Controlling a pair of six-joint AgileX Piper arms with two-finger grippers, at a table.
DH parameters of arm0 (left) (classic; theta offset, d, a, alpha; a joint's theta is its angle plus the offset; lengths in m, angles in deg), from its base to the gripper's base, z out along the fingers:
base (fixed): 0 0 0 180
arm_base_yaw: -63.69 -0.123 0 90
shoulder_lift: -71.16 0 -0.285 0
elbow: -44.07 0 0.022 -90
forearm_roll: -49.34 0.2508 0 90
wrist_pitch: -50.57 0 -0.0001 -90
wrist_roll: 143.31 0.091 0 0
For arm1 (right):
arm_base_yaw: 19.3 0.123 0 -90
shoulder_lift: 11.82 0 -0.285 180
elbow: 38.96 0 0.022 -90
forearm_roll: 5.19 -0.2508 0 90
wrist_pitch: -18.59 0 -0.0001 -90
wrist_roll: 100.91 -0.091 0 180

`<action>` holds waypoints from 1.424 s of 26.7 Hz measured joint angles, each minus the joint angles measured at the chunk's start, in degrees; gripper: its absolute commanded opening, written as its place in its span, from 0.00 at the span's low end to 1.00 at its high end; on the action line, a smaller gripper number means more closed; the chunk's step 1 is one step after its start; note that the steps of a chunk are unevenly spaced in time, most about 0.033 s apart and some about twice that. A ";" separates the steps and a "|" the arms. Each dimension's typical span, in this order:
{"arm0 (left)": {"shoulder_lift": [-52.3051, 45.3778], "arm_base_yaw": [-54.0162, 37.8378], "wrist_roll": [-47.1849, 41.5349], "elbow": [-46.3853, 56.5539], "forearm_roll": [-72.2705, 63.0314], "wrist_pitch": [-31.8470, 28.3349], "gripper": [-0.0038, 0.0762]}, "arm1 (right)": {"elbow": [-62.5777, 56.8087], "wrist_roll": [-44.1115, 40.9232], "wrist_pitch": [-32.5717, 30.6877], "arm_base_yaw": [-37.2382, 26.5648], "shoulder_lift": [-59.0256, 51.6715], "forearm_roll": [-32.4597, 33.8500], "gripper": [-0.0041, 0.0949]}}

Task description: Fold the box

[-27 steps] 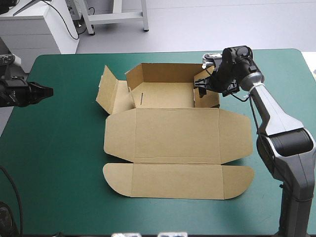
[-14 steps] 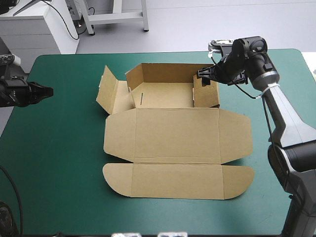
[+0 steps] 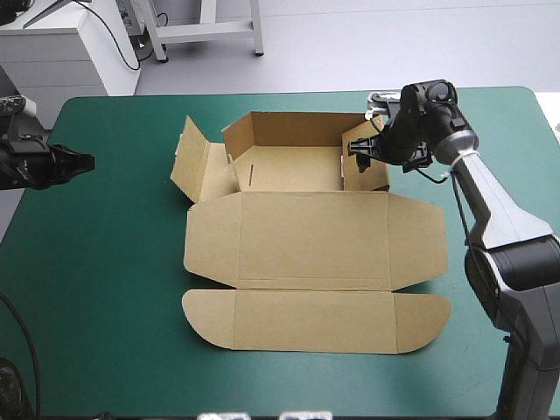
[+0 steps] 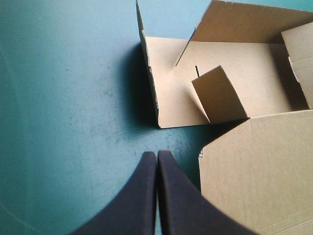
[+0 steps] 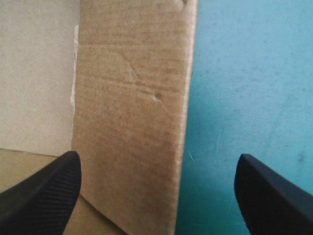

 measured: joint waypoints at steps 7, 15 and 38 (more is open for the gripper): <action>0.00 0.00 -2.21 0.00 0.00 -0.11 0.04 | -0.04 0.00 0.53 0.00 3.82 0.34 0.48; 0.00 0.00 -3.02 0.00 0.00 -1.04 0.04 | -0.04 2.41 0.65 -0.15 4.69 0.29 0.04; 9.00 0.00 -3.07 0.05 -0.36 -5.95 0.04 | 1.36 15.90 -0.12 -1.79 -10.79 2.25 0.02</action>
